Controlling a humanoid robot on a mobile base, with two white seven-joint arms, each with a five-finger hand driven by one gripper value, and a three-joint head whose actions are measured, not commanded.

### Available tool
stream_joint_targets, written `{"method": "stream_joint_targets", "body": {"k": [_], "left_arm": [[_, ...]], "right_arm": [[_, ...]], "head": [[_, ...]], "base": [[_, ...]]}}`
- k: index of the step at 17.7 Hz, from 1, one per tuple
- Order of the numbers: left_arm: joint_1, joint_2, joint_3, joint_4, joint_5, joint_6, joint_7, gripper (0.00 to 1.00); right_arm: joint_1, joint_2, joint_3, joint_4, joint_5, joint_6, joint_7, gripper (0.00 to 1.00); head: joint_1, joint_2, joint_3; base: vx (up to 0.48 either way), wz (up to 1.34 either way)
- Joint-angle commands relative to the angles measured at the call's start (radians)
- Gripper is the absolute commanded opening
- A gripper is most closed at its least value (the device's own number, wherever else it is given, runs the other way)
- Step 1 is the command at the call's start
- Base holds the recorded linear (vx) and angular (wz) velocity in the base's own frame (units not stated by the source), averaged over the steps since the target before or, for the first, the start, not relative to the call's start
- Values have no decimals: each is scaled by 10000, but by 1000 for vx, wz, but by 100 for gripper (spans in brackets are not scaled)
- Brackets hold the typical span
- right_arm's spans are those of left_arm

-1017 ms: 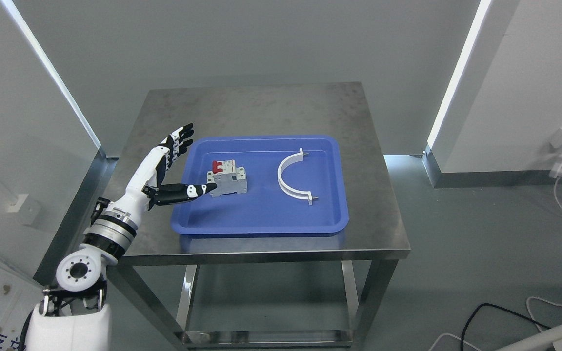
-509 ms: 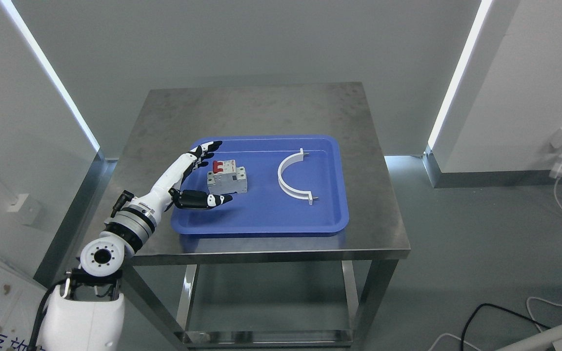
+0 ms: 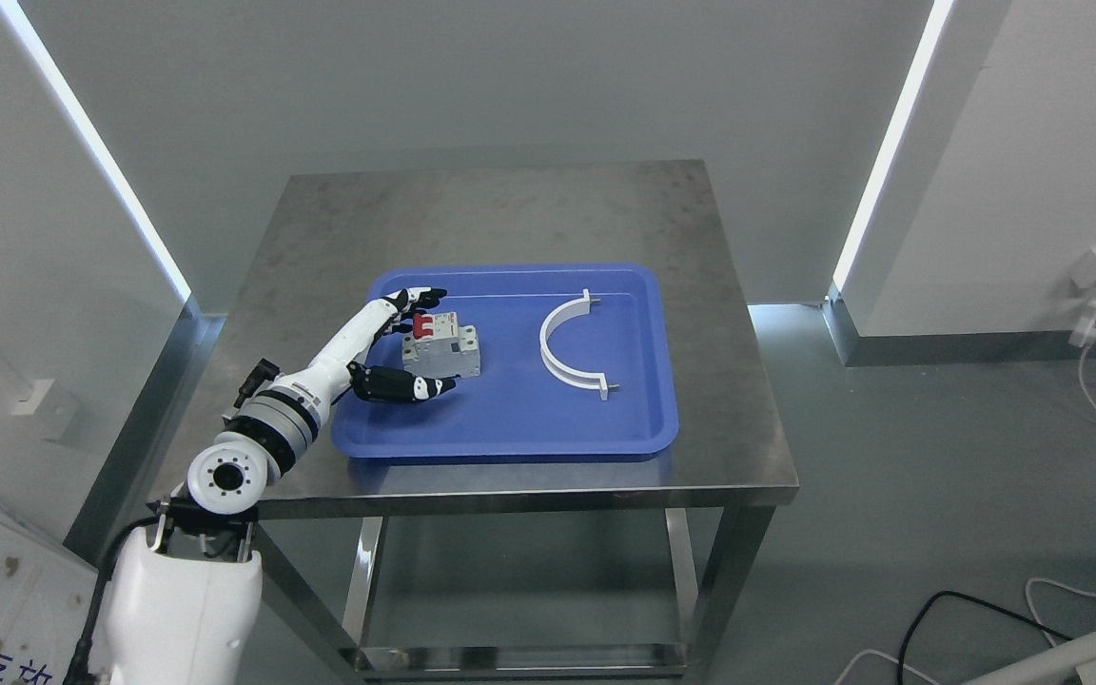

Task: Place circuit breaker on shelf
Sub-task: 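Close the left hand around the circuit breaker, then lift the circuit breaker out of the tray with the left hand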

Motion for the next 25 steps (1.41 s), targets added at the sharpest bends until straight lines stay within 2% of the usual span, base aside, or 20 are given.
{"method": "stream_joint_targets", "body": {"k": [1,3,5,6,7,9,11,12,13,16,17,19,23,25], "left_arm": [[-191,-197,-208,902,-271,-90,-5,66],[-191,-228,-162,933,-256,-151,10,55],[-191,-366,128,964,-271,-578,41,41],[-176,-427,312,964,-271,-885,41,29],[-161,-458,450,1040,-256,-1161,41,22],[-130,-611,772,1193,-256,-1713,56,14],[-176,-944,1505,1149,-119,-2341,102,14],[-206,-944,1996,1027,64,-2967,178,14],[-222,-944,2138,782,446,-3520,680,14],[7,-944,2400,92,1948,-4489,4506,17],[69,-944,2385,-1,2317,-4781,5325,16],[512,-944,2400,-475,2673,-4922,5395,16],[1296,-944,2644,-1488,3287,-4907,4139,16],[1327,-944,2829,-1643,3288,-4937,4060,16]], "right_arm": [[0,-175,199,-1,0,582,8,100],[0,-175,199,-1,0,582,8,100],[0,-175,199,-1,0,582,8,100],[0,-175,199,-1,0,582,8,100],[0,-175,199,-1,0,582,8,100],[0,-175,199,-1,0,582,8,100],[0,-175,199,-1,0,582,8,100],[0,-175,199,-1,0,582,8,100],[0,-175,199,-1,0,582,8,100],[0,-175,199,-1,0,582,8,100],[0,-175,199,-1,0,582,8,100],[0,-175,199,-1,0,582,8,100],[0,-175,199,-1,0,582,8,100],[0,-175,199,-1,0,582,8,100]], "head": [[0,0,0],[0,0,0],[0,0,0],[0,0,0],[0,0,0],[0,0,0],[0,0,0],[0,0,0],[0,0,0],[0,0,0],[0,0,0],[0,0,0],[0,0,0],[0,0,0]], "base": [[0,0],[0,0],[0,0],[0,0],[0,0],[0,0],[0,0],[0,0],[0,0],[0,0],[0,0],[0,0],[0,0],[0,0]]}}
